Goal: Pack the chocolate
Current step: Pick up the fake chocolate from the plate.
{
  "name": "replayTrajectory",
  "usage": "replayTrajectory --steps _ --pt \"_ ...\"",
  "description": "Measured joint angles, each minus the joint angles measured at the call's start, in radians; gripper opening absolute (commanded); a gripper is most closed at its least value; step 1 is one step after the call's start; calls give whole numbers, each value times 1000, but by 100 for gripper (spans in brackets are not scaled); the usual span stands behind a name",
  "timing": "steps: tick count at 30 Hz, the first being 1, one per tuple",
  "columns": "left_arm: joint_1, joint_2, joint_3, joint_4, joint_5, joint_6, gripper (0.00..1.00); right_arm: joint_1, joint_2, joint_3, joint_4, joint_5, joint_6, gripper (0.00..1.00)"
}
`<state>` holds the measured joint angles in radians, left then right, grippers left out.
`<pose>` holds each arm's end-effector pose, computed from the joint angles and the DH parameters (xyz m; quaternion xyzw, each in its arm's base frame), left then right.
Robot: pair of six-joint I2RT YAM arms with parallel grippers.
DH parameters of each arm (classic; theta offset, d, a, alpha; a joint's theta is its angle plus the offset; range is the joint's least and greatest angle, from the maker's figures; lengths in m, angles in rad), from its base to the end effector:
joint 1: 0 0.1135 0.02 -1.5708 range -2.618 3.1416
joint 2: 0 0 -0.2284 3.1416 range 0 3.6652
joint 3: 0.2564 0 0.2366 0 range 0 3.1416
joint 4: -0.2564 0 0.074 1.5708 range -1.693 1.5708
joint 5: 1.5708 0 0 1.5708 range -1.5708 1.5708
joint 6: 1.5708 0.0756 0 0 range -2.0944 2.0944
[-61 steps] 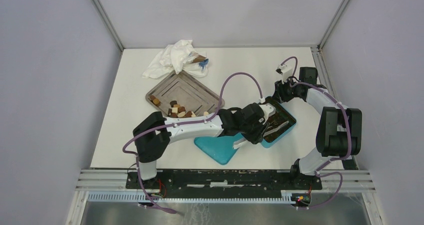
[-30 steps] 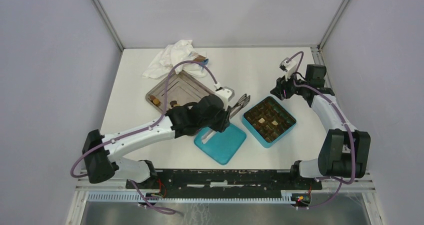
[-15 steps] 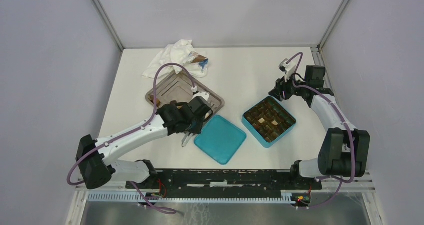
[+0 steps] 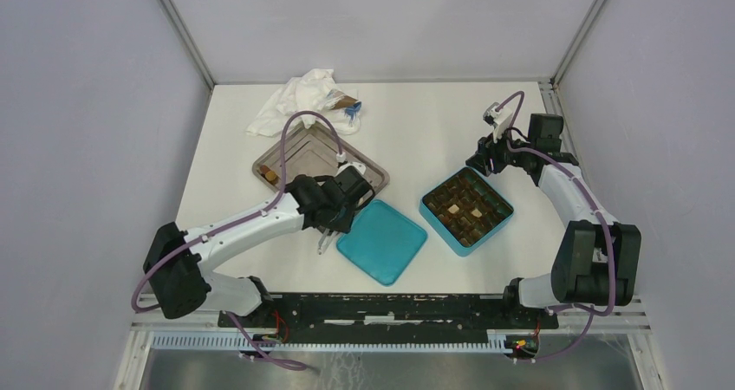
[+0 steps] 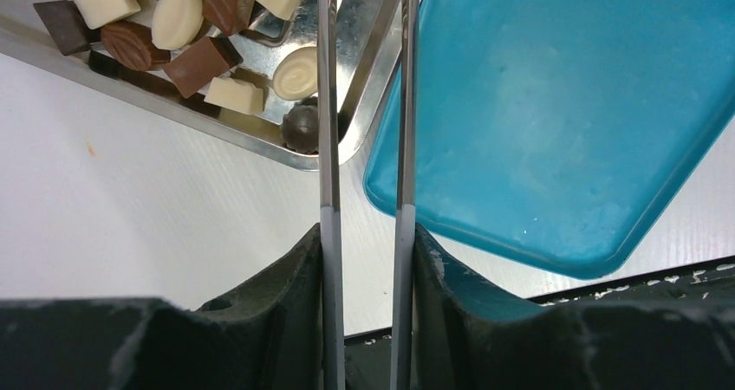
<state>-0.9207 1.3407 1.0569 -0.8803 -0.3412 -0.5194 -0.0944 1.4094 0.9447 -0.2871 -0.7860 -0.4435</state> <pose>0.1786 -0.1931 0.1960 0.1588 0.9526 -0.0062 0.2593 0.3115 0.0242 0.2030 -0.2973 0.8080 0.2409 0.4479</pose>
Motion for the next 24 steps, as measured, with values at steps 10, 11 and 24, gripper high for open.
replayTrajectory --steps 10,11,24 --pt "27 64 -18 34 42 0 43 0 4 0 0 0 -3 52" --pt "30 66 -18 38 47 0 43 0 6 0 0 0 -4 52" --pt "45 67 -18 41 64 0 46 1 12 0 -3 0 -7 52"
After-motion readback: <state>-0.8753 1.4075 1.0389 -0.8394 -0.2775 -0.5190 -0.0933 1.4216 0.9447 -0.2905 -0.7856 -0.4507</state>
